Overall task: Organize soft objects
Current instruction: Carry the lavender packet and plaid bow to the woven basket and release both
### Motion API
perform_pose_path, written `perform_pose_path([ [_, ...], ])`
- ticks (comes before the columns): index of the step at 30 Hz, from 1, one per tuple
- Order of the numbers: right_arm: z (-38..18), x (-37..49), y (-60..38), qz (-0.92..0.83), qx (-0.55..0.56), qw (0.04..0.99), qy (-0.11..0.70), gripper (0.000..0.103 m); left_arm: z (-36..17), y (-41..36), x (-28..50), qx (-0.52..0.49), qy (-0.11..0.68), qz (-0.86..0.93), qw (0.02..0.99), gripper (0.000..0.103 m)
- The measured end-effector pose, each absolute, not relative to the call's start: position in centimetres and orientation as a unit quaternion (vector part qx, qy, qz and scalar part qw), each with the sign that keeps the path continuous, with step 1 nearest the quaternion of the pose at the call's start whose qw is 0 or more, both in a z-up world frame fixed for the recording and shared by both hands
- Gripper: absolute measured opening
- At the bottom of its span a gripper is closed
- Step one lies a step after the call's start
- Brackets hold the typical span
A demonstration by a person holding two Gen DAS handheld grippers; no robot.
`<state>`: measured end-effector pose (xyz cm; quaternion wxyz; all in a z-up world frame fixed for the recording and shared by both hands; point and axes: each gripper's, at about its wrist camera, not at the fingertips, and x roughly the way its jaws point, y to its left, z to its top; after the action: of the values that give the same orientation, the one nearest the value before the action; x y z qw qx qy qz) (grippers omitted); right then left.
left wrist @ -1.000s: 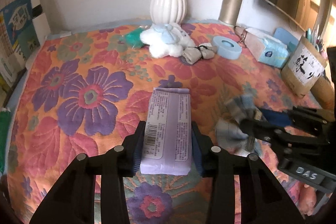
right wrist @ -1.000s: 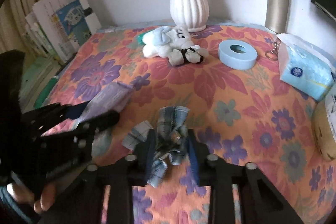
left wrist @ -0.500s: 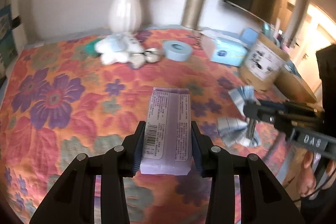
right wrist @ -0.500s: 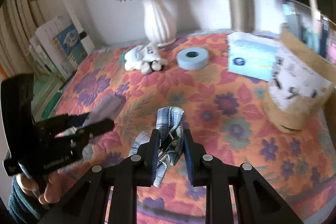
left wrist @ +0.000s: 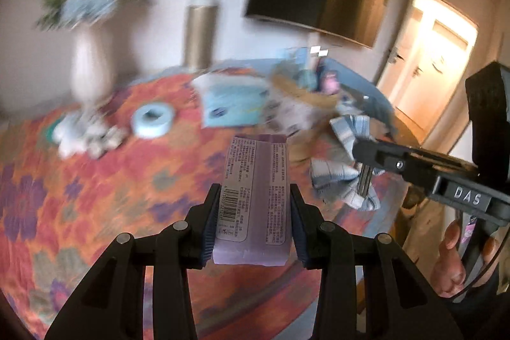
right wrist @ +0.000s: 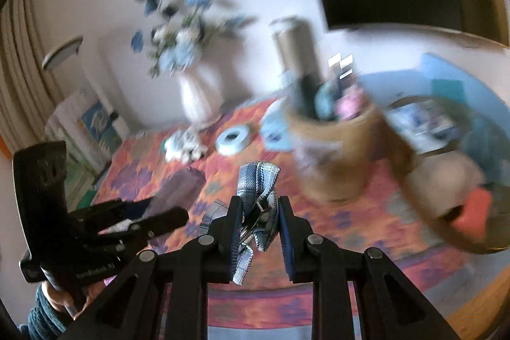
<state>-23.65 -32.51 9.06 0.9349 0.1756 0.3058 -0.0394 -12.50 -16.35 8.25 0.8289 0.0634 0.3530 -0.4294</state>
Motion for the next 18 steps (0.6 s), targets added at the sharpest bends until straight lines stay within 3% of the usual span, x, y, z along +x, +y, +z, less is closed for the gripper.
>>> perform_pose_path([
  [13,13.4,-32.9,-48.4,-0.211,0.261,0.92,0.202,0.021,14.5,-32.8,-15.7,0.094,0.31,-0.519,0.791,0.037],
  [18,12.5,-32.8,-54.5,-0.243,0.308,0.897,0.204,0.022,14.8,-38.2,-14.5,0.098,0.316,-0.52,0.787,0.037],
])
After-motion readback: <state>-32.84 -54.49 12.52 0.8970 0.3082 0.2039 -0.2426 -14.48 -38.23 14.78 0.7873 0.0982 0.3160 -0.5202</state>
